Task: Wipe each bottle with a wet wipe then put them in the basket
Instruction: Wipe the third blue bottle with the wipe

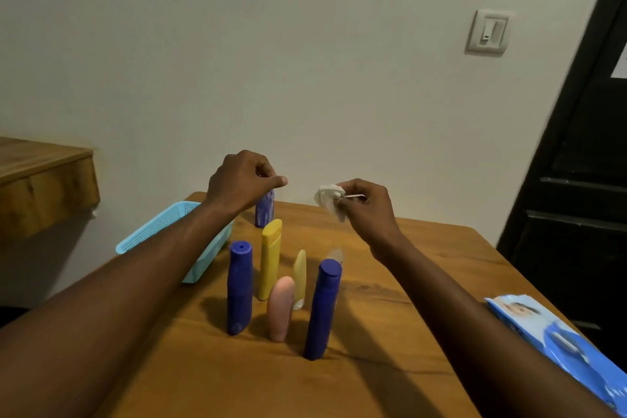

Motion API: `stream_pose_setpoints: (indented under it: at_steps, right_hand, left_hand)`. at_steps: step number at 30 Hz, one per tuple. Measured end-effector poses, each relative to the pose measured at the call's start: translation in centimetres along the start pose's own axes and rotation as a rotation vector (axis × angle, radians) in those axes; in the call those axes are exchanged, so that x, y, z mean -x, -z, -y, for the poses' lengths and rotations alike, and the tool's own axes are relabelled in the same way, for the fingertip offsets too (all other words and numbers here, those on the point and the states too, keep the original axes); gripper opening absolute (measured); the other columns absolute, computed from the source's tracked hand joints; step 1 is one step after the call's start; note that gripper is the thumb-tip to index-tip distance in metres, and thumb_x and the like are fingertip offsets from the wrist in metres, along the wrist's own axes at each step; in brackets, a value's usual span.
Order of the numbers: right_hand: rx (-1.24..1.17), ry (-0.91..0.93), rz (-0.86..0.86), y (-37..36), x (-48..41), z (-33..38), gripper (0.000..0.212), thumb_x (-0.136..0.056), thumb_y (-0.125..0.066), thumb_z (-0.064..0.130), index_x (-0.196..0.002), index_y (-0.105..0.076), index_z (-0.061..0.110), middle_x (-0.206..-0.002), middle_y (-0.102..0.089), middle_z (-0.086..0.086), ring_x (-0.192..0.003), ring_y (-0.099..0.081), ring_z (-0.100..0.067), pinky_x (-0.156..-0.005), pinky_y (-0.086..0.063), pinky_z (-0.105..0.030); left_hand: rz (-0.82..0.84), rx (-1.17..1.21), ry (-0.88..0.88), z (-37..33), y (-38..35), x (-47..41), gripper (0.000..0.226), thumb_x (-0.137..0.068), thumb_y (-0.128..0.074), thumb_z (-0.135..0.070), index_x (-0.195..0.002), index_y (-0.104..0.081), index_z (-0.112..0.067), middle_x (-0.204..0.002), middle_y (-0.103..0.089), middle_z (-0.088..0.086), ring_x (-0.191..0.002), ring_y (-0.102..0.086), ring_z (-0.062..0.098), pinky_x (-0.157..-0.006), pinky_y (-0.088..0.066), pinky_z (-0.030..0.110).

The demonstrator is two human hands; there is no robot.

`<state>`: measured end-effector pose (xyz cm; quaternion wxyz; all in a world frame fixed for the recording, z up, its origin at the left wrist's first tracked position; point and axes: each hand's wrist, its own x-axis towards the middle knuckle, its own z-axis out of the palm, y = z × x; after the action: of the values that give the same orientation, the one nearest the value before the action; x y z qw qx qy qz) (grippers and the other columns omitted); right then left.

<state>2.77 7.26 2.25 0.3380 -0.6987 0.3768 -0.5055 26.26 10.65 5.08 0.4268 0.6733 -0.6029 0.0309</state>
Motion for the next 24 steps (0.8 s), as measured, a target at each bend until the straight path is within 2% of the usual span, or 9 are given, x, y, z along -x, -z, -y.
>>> stream_pose_setpoints:
  at_steps: [4,7,9,11,14,17,24]
  right_hand:
    - [0.205,0.038,0.150,-2.1,-3.7,-1.7,0.012,-0.093,-0.066,0.011,-0.099,-0.077,0.011,-0.098,-0.074,-0.001,-0.089,-0.070,-0.018,-0.072,-0.060,-0.035]
    - [0.327,0.107,0.221,-3.0,-5.9,-2.6,0.014,-0.091,-0.065,0.006,-0.099,-0.077,0.007,-0.100,-0.075,-0.004,-0.092,-0.070,-0.017,-0.072,-0.055,-0.027]
    - [0.370,0.114,0.247,-3.4,-7.1,-3.1,0.015,-0.090,-0.066,0.004,-0.100,-0.077,0.006,-0.101,-0.076,-0.005,-0.092,-0.070,-0.017,-0.070,-0.054,-0.025]
    - [0.392,0.103,0.260,-3.9,-8.2,-3.9,0.016,-0.089,-0.067,0.004,-0.101,-0.078,0.006,-0.101,-0.075,-0.006,-0.092,-0.069,-0.018,-0.071,-0.056,-0.027]
    - [0.405,0.089,0.270,-4.7,-9.0,-4.9,0.017,-0.090,-0.067,0.003,-0.104,-0.077,0.005,-0.104,-0.074,-0.007,-0.095,-0.068,-0.020,-0.076,-0.058,-0.032]
    - [0.386,0.075,0.260,-5.6,-9.4,-5.7,0.016,-0.091,-0.067,0.004,-0.104,-0.076,0.005,-0.105,-0.074,-0.007,-0.096,-0.067,-0.020,-0.077,-0.058,-0.032]
    - [0.333,0.052,0.223,-5.8,-9.3,-6.3,0.017,-0.091,-0.067,0.003,-0.104,-0.077,0.005,-0.104,-0.074,-0.007,-0.094,-0.068,-0.020,-0.079,-0.060,-0.035]
  left_hand:
    - [-0.009,-0.013,0.069,3.5,-2.5,-3.3,0.018,-0.083,-0.078,-0.038,-0.081,-0.074,-0.020,-0.091,-0.073,-0.002,-0.090,-0.066,0.015,-0.071,-0.050,0.032]
    - [0.012,-0.006,0.101,5.8,-4.6,-5.5,0.014,-0.082,-0.079,-0.029,-0.089,-0.074,-0.018,-0.104,-0.073,0.003,-0.098,-0.065,0.018,-0.075,-0.047,0.031]
    - [0.028,0.012,0.116,6.9,-5.7,-6.7,0.028,-0.082,-0.080,-0.030,-0.102,-0.072,-0.014,-0.112,-0.071,0.006,-0.101,-0.063,0.019,-0.079,-0.049,0.033]
    - [0.048,0.017,0.127,7.8,-6.7,-7.9,0.042,-0.083,-0.080,-0.035,-0.115,-0.069,-0.011,-0.117,-0.069,0.008,-0.104,-0.063,0.021,-0.081,-0.049,0.031]
    - [0.078,-0.001,0.133,8.7,-7.7,-9.0,0.052,-0.083,-0.077,-0.043,-0.123,-0.067,-0.011,-0.117,-0.069,0.008,-0.104,-0.065,0.023,-0.085,-0.052,0.034]
    - [0.122,-0.046,0.115,9.2,-8.4,-9.5,0.041,-0.083,-0.077,-0.041,-0.113,-0.072,-0.014,-0.109,-0.073,0.005,-0.096,-0.067,0.019,-0.086,-0.056,0.039]
    - [0.093,-0.022,0.102,9.1,-8.5,-9.7,0.021,-0.080,-0.079,-0.025,-0.098,-0.075,-0.014,-0.098,-0.073,0.002,-0.088,-0.065,0.015,-0.072,-0.048,0.027]
